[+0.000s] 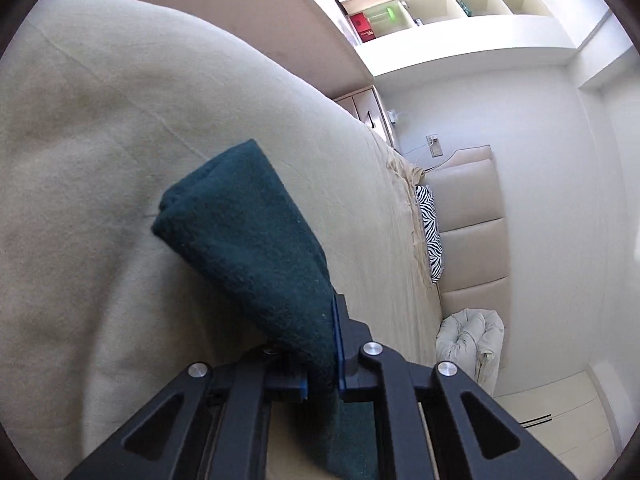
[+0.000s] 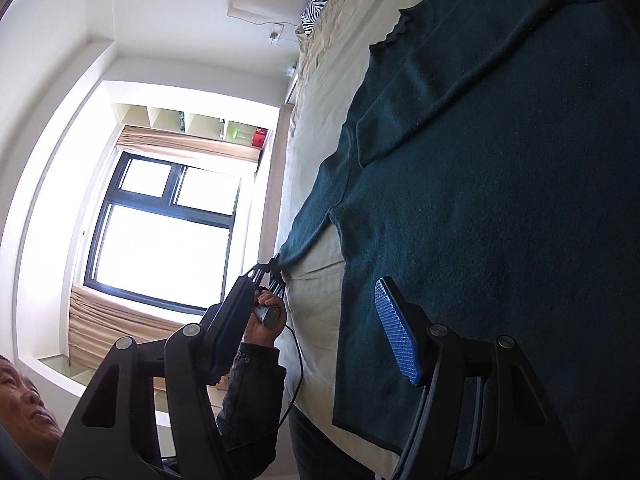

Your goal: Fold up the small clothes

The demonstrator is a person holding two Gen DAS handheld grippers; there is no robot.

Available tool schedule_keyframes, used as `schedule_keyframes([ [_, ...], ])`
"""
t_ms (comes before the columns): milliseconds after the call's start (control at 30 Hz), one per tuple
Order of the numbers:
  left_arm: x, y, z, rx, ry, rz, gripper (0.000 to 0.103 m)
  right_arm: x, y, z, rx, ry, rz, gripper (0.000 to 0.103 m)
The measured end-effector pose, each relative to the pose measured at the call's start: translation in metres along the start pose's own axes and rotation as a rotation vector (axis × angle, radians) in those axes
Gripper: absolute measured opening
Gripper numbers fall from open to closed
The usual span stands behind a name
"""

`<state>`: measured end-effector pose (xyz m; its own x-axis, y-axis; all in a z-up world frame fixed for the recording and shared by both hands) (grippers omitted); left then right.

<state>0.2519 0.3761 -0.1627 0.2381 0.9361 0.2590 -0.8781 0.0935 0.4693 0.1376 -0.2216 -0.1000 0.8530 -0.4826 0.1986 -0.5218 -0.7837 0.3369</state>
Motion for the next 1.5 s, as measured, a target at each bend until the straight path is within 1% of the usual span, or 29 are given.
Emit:
schedule_keyframes([
  [67, -0.019, -0.003, 0.039, -0.001, -0.163, -0.018, 0.009, 0.006, 0.001, 0.001, 0.007, -0.002, 0.010, 0.063],
  [100, -0.034, -0.005, 0.063, 0.001, -0.259, -0.032, 0.009, 0.009, -0.002, 0.001, 0.010, 0.000, 0.012, 0.063],
  [167, -0.078, -0.012, 0.111, 0.007, -0.475, -0.071, 0.009, 0.016, -0.003, 0.001, 0.010, 0.004, 0.016, 0.063],
  [233, -0.139, -0.016, 0.153, 0.007, -0.715, -0.111, 0.009, 0.026, -0.004, 0.000, 0.019, 0.006, 0.024, 0.063],
  [267, -0.173, -0.020, 0.171, 0.018, -0.851, -0.116, 0.009, 0.032, -0.004, 0.000, 0.022, 0.008, 0.031, 0.063],
  [333, -0.246, -0.025, 0.195, 0.055, -1.130, -0.112, 0.010, 0.045, -0.006, 0.001, 0.028, 0.004, 0.045, 0.063],
  [400, -0.314, -0.029, 0.198, 0.090, -1.359, -0.114, 0.010, 0.060, -0.011, 0.004, 0.023, -0.004, 0.051, 0.063],
  [433, -0.342, -0.033, 0.191, 0.111, -1.447, -0.130, 0.010, 0.068, -0.015, 0.006, 0.014, -0.011, 0.051, 0.063],
  [467, -0.366, -0.037, 0.181, 0.133, -1.521, -0.147, 0.010, 0.075, -0.020, 0.009, 0.008, -0.015, 0.048, 0.063],
  [533, -0.403, -0.037, 0.155, 0.182, -1.653, -0.168, 0.010, 0.089, -0.032, 0.017, -0.014, -0.025, 0.031, 0.063],
  [567, -0.412, -0.041, 0.144, 0.205, -1.699, -0.178, 0.010, 0.095, -0.038, 0.023, -0.030, -0.039, 0.027, 0.063],
  [600, -0.415, -0.041, 0.137, 0.221, -1.744, -0.161, 0.010, 0.100, -0.045, 0.029, -0.029, -0.053, 0.017, 0.063],
  [667, -0.422, -0.036, 0.133, 0.230, -1.829, -0.113, 0.011, 0.109, -0.060, 0.041, -0.029, -0.085, -0.014, 0.063],
  [733, -0.427, -0.032, 0.133, 0.238, -1.908, -0.070, 0.015, 0.115, -0.075, 0.051, -0.038, -0.101, -0.046, 0.063],
  [767, -0.424, -0.032, 0.132, 0.232, -1.902, -0.080, 0.015, 0.118, -0.082, 0.058, -0.048, -0.112, -0.057, 0.063],
  [833, -0.413, -0.034, 0.132, 0.230, -1.829, -0.108, 0.016, 0.122, -0.093, 0.072, -0.084, -0.157, -0.064, 0.063],
  [900, -0.406, -0.033, 0.133, 0.218, -1.775, -0.123, 0.017, 0.121, -0.105, 0.076, -0.072, -0.175, -0.085, 0.063],
  [967, -0.407, -0.033, 0.133, 0.210, -1.766, -0.124, 0.017, 0.118, -0.119, 0.075, -0.080, -0.161, -0.116, 0.063],
  [1033, -0.409, -0.033, 0.133, 0.204, -1.765, -0.120, 0.017, 0.109, -0.136, 0.076, -0.097, -0.157, -0.173, 0.063],
  [1133, -0.406, -0.033, 0.135, 0.189, -1.734, -0.127, 0.019, 0.105, -0.160, 0.079, -0.147, -0.156, -0.215, 0.058],
  [1167, -0.403, -0.033, 0.135, 0.182, -1.718, -0.132, 0.020, 0.106, -0.167, 0.078, -0.152, -0.152, -0.227, 0.049],
  [1200, -0.400, -0.034, 0.137, 0.174, -1.699, -0.137, 0.023, 0.104, -0.174, 0.073, -0.157, -0.140, -0.239, 0.034],
  [1233, -0.396, -0.033, 0.138, 0.165, -1.678, -0.142, 0.029, 0.104, -0.180, 0.072, -0.173, -0.119, -0.253, 0.028],
  [1267, -0.392, -0.032, 0.140, 0.152, -1.648, -0.153, 0.033, 0.104, -0.183, 0.071, -0.206, -0.090, -0.262, 0.016],
  [1300, -0.386, -0.029, 0.141, 0.131, -1.602, -0.177, 0.041, 0.104, -0.185, 0.067, -0.239, -0.054, -0.268, 0.011],
  [1367, -0.368, -0.016, 0.146, 0.061, -1.477, -0.213, 0.051, 0.106, -0.180, 0.051, -0.279, 0.032, -0.264, 0.008],
  [1400, -0.358, -0.008, 0.149, 0.028, -1.410, -0.219, 0.060, 0.109, -0.174, 0.039, -0.290, 0.086, -0.255, 0.008],
  [1433, -0.346, -0.001, 0.150, -0.001, -1.349, -0.220, 0.066, 0.112, -0.167, 0.027, -0.295, 0.133, -0.244, 0.007],
  [1500, -0.322, 0.012, 0.153, -0.066, -1.223, -0.236, 0.066, 0.125, -0.150, 0.005, -0.313, 0.217, -0.209, 0.007],
])
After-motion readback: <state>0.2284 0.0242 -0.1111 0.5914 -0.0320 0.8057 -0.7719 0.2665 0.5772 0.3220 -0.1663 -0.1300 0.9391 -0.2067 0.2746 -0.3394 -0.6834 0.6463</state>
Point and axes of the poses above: each gripper's, at about its wrist camera, not at the fingertips, and y roughly against the way its jaws point, z to its right, x to its top, the point moved 6 cm from there along -y, roughly the way its jaws point, and after that the axes turned 3 degrees about z, right-handed, at the moved point
